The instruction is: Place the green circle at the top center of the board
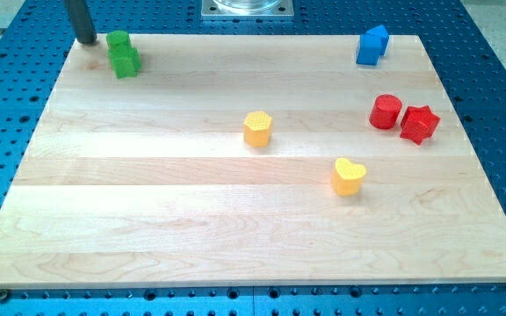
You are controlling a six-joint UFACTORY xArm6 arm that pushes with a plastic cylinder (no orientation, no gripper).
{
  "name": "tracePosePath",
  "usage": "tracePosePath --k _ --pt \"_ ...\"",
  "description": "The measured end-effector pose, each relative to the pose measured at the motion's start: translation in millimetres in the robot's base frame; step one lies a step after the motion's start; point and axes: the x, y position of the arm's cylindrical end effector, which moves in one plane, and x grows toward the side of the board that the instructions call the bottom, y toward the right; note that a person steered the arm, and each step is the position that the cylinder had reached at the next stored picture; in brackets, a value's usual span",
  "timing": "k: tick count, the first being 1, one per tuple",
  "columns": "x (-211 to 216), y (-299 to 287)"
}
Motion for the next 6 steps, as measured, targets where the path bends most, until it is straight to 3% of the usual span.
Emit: tracePosePath --k 2,3,5,6 --pt "15 197" --pt "33 183" --pt "42 226" --pt "93 157"
